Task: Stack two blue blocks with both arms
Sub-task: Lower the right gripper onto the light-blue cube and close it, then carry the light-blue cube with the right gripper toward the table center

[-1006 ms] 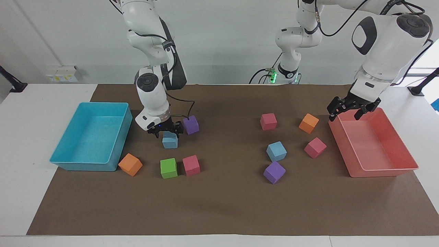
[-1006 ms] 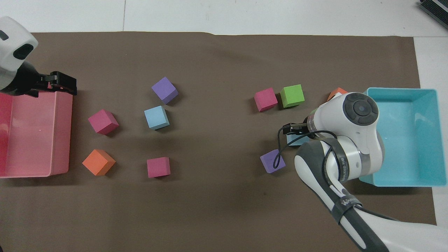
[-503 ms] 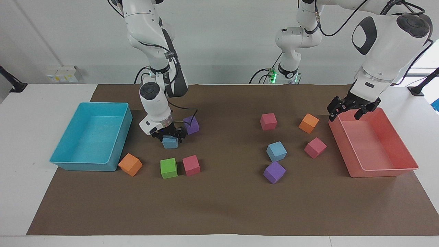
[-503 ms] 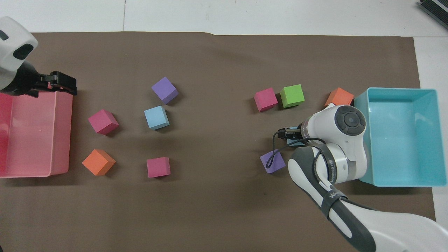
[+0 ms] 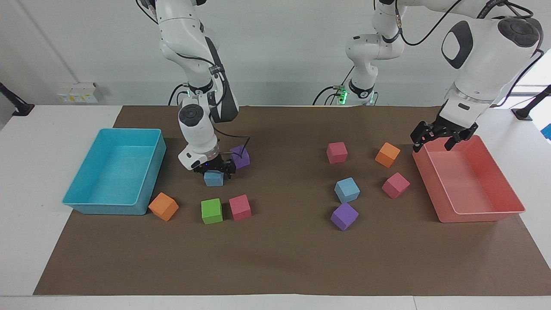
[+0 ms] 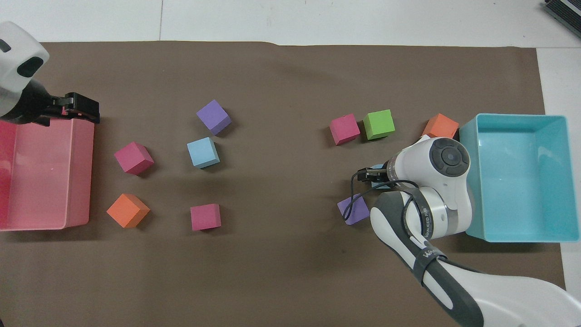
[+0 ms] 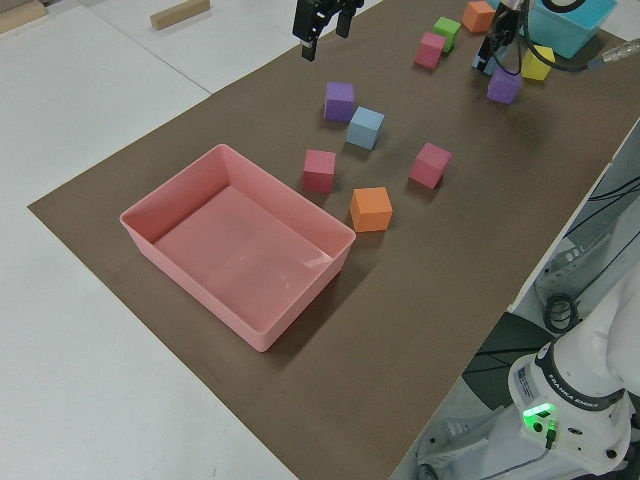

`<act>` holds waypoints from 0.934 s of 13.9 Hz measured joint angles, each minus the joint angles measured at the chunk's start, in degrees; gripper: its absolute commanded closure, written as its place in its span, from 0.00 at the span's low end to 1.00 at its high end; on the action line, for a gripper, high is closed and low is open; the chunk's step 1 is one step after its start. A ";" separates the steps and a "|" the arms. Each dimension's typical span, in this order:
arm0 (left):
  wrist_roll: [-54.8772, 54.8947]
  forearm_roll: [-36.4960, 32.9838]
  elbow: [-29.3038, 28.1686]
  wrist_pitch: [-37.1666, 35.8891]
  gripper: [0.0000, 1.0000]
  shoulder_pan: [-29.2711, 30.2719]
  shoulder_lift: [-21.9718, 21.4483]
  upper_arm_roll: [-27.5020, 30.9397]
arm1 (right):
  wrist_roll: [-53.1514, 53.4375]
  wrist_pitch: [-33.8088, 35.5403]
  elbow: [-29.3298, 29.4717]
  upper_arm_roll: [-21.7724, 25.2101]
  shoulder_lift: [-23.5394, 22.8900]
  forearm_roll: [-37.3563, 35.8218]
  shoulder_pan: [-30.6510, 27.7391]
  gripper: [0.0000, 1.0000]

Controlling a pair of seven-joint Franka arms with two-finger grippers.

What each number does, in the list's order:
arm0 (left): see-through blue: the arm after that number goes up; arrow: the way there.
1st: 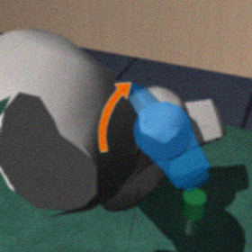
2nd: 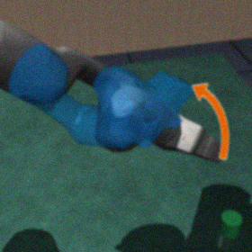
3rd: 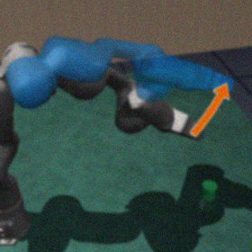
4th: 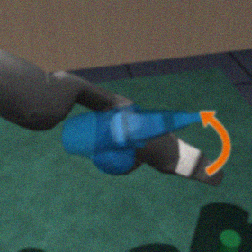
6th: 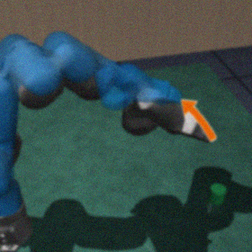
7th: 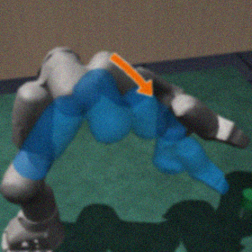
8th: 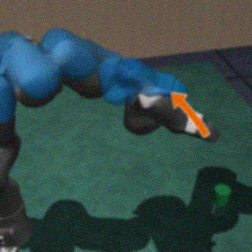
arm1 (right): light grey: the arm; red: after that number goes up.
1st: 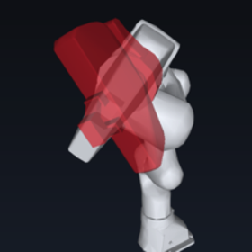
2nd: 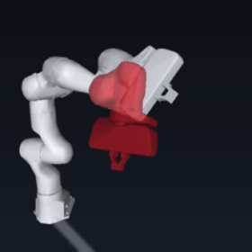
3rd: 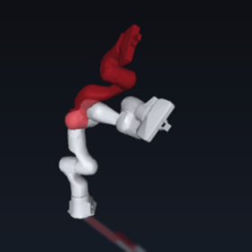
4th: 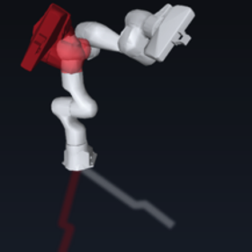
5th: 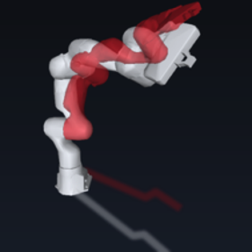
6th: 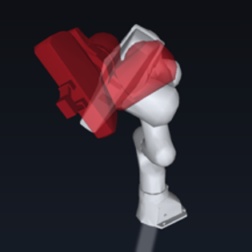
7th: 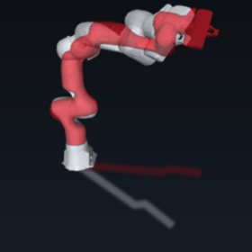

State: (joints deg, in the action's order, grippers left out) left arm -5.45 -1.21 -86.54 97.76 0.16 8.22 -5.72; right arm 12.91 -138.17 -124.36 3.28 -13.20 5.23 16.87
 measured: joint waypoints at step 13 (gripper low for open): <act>0.00 0.00 0.00 0.00 0.00 0.00 0.00 0.00 | 1.78 4.65 3.08 -0.14 4.00 0.01 0.19 1.00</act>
State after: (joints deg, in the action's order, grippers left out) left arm -5.45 -1.21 -86.54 97.76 0.16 8.22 -5.72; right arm 14.69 -133.51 -121.28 3.14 -9.20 5.23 17.07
